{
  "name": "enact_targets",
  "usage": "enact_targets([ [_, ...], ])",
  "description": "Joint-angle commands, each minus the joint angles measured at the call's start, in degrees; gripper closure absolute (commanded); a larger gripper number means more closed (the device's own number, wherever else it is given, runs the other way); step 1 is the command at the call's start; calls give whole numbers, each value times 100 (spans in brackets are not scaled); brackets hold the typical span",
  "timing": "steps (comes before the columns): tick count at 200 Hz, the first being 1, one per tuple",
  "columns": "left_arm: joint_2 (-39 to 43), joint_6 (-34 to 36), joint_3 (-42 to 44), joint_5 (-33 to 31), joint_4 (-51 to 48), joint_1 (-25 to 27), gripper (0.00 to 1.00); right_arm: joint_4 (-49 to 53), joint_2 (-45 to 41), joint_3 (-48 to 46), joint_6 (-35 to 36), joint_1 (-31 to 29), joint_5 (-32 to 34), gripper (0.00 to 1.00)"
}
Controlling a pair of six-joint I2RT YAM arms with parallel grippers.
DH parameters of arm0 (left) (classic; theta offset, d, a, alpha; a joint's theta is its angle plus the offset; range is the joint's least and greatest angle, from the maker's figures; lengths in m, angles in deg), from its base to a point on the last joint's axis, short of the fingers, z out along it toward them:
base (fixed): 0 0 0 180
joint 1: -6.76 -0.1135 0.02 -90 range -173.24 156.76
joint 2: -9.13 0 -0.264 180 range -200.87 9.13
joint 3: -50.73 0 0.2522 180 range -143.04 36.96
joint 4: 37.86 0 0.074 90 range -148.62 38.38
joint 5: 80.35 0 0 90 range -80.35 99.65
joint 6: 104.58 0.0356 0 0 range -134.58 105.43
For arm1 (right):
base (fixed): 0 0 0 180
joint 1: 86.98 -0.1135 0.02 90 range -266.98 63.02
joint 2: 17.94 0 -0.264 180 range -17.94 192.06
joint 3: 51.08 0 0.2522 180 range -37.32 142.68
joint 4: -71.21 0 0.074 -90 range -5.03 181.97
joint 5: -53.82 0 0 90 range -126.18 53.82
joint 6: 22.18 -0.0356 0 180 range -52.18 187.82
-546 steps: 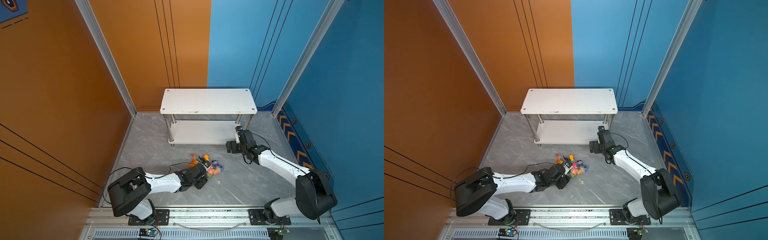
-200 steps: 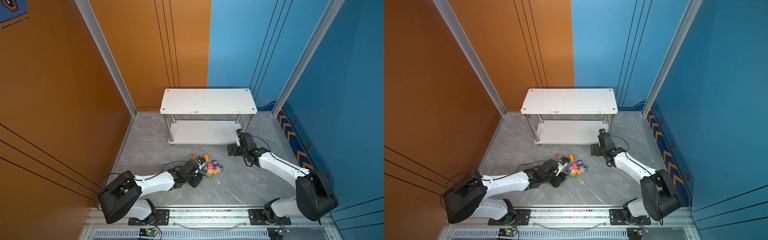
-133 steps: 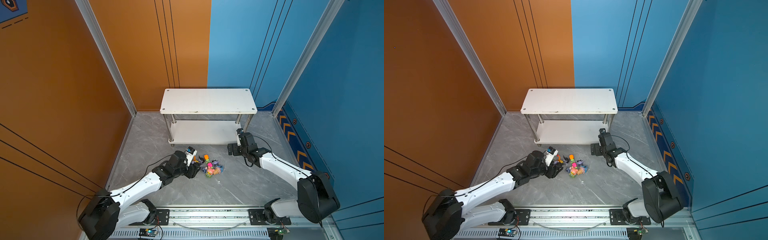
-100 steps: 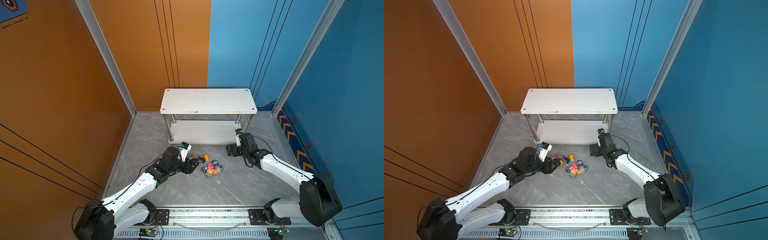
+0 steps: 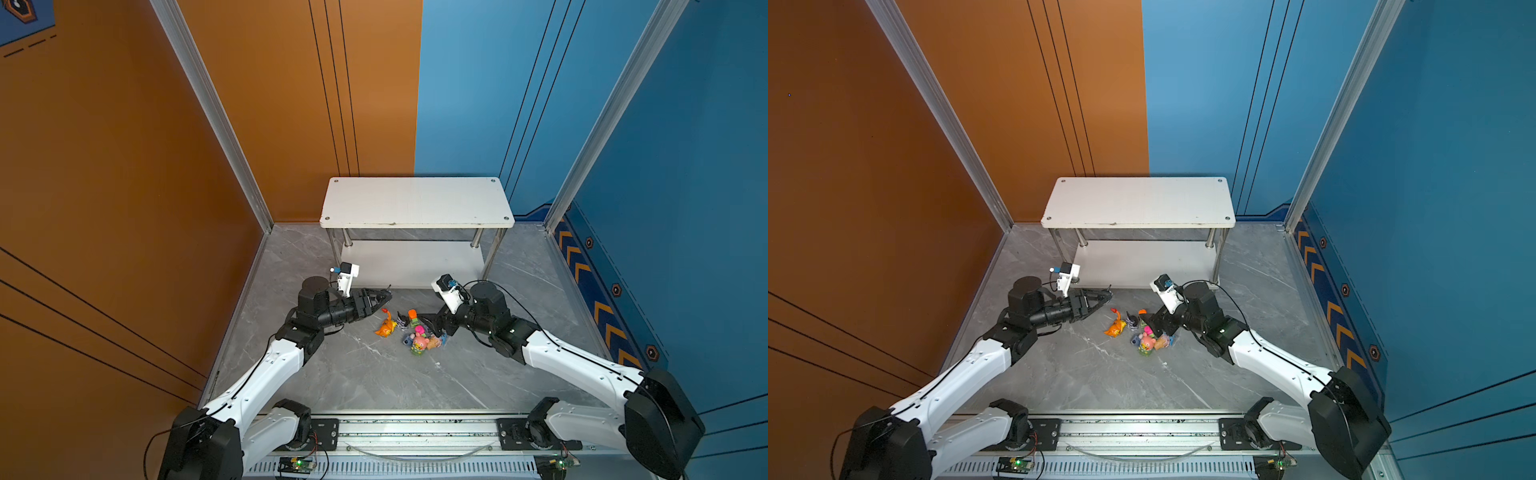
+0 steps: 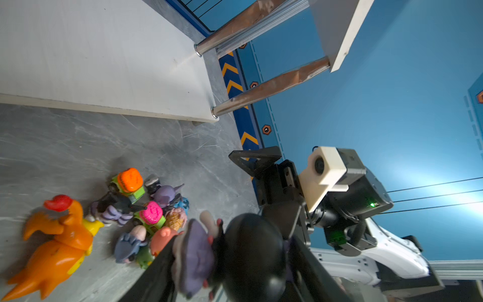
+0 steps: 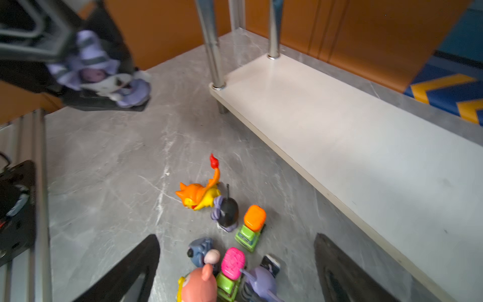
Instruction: Place and organize the plastic toys onto the shelf
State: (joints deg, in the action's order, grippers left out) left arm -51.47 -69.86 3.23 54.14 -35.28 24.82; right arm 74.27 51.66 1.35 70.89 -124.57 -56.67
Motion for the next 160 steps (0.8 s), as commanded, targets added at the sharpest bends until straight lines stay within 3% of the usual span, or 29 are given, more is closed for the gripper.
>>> enact_targets([
  [1,80,-777,0,454,747,-23,46,-298,166,369,490,-40,-1088,8],
  [29,205,-910,-2,518,748,-30,45,279,529,1089,997,-28,-1507,8],
  [56,313,-942,161,424,748,-39,45,428,826,1615,1055,-94,-1656,8],
  [160,418,-826,297,270,763,-58,46,594,1389,2314,1278,-808,-900,9],
])
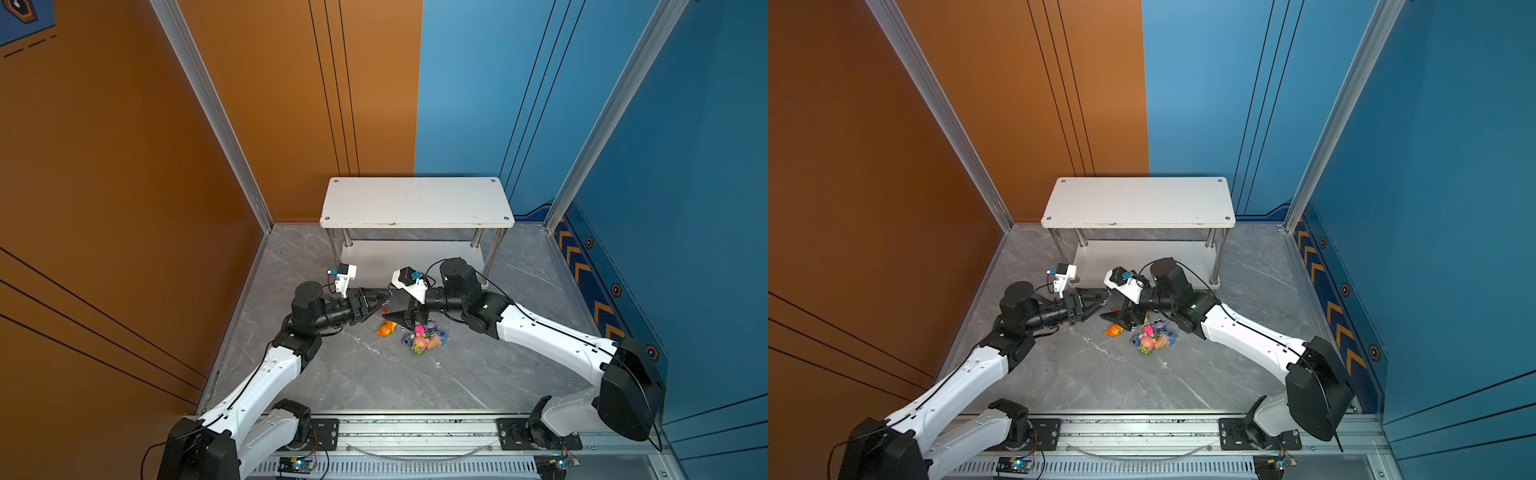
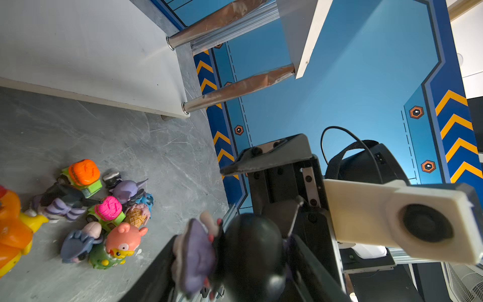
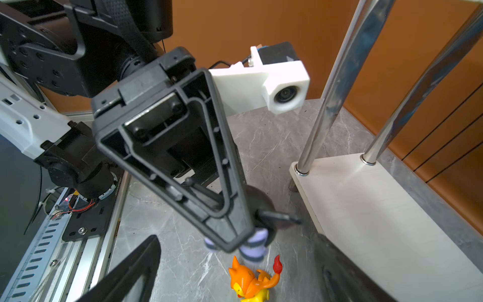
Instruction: Place and organize the plastic toys onto the shelf
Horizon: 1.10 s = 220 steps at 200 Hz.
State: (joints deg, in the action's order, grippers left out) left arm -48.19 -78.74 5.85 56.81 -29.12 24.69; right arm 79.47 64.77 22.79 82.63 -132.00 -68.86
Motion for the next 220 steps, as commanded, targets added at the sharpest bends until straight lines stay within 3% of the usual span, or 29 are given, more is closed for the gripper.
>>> enact_targets([
  [1,90,62,35,-1,152,-45,46,66,82,164,103,-67,331,9],
  [105,136,26,259,39,311,-210,46,-345,488,374,-223,-147,432,34],
  [170,151,-26,277,30,384,-223,46,-499,647,475,-337,-218,429,32],
  [192,151,-52,301,26,411,-231,46,-658,671,475,-438,-224,404,37],
  [220,168,-79,336,26,448,-247,46,-714,708,512,-480,-240,403,49],
])
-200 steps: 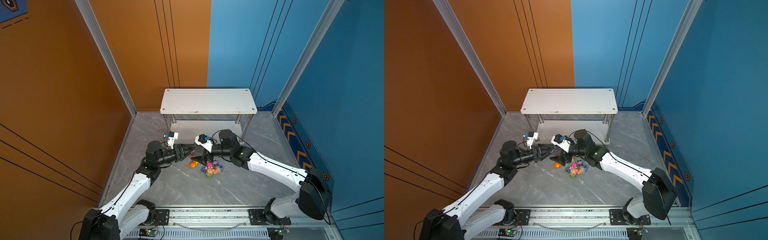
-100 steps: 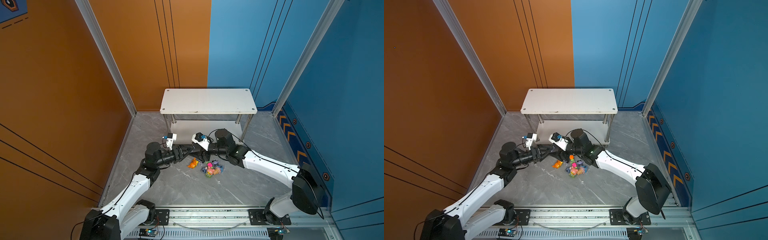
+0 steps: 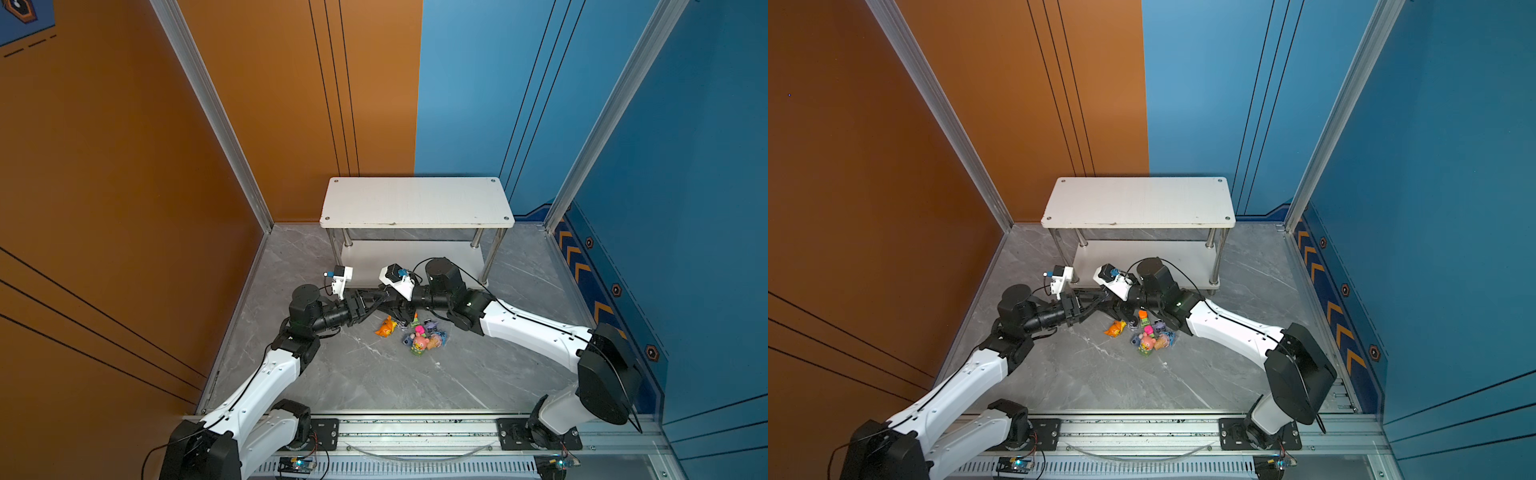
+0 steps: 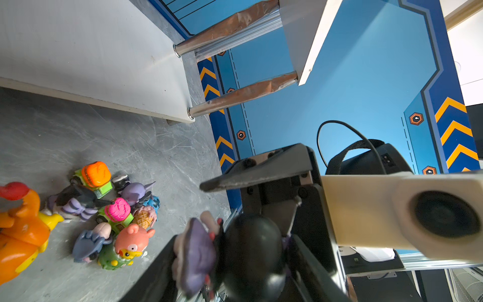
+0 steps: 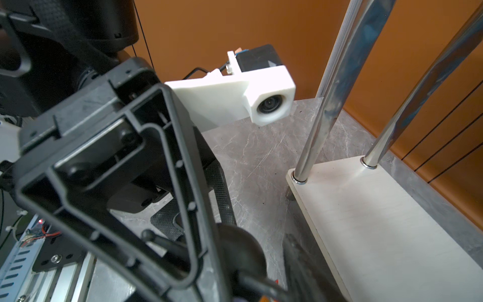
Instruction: Place and organize the plastic toys onto the shelf
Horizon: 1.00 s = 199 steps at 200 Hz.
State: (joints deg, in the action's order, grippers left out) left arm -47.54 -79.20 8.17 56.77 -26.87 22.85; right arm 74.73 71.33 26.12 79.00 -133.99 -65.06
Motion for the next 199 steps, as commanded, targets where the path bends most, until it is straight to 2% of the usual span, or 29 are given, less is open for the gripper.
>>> enact_targets([
  [1,103,-33,104,33,223,-63,46,-236,54,179,-121,-43,27,50],
  [54,106,-35,176,26,223,-111,45,-206,11,154,-129,-44,144,63],
  [111,178,-76,209,-18,224,-184,34,-136,19,132,-144,-37,381,69],
  [166,278,116,292,-52,-12,-307,16,-66,20,108,-170,28,733,72],
  [178,341,292,256,-77,-266,-336,15,-73,32,82,-186,42,888,72],
  [181,359,376,248,-86,-367,-346,10,-74,36,81,-197,49,923,72],
  [195,488,788,162,-197,-964,-379,0,-53,109,114,-269,92,1279,72],
  [199,536,909,140,-245,-1139,-387,2,-42,148,137,-299,111,1372,72],
])
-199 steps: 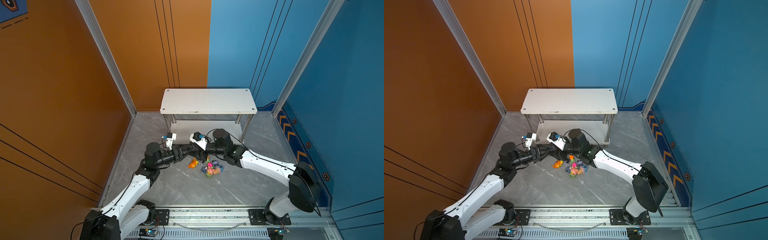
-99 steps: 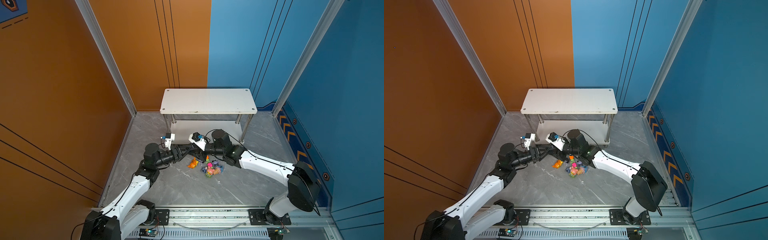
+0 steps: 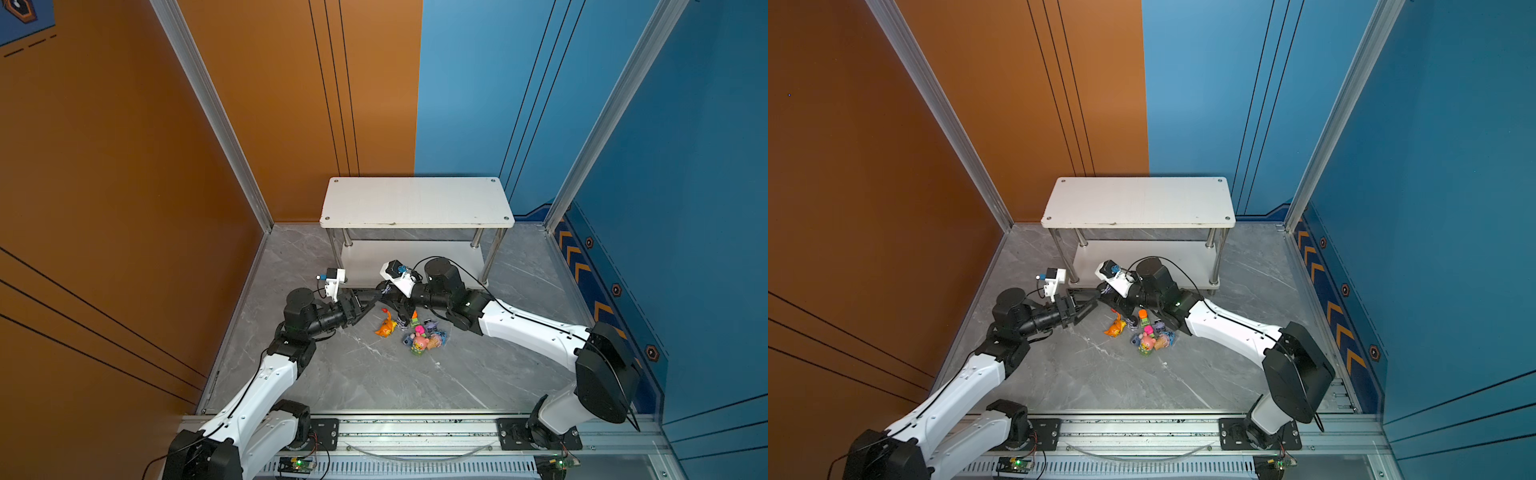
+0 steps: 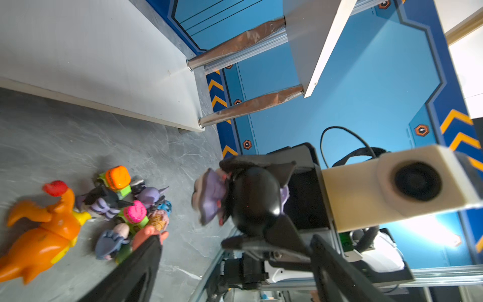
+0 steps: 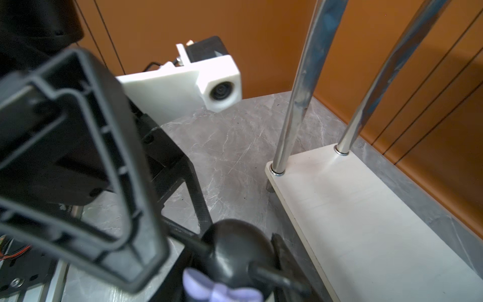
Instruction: Place and organize the plastic toys onto the shelf
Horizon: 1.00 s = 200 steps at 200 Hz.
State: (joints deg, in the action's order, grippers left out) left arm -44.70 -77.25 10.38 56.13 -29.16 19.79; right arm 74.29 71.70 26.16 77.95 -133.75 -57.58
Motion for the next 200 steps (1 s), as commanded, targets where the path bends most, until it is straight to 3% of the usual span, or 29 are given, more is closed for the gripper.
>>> enact_targets([
  [1,264,749,-87,-196,-954,-82,2,7,122,135,-203,92,649,72],
  [51,988,1916,-234,-1150,-2768,-377,2,56,1040,664,-802,236,1445,72],
  [137,1020,2160,-48,-1098,-2882,-587,2,-219,2494,1868,-1231,401,1613,71],
  [200,1041,2250,29,-966,-2920,-713,2,960,3825,3738,-1320,455,1561,71],
])
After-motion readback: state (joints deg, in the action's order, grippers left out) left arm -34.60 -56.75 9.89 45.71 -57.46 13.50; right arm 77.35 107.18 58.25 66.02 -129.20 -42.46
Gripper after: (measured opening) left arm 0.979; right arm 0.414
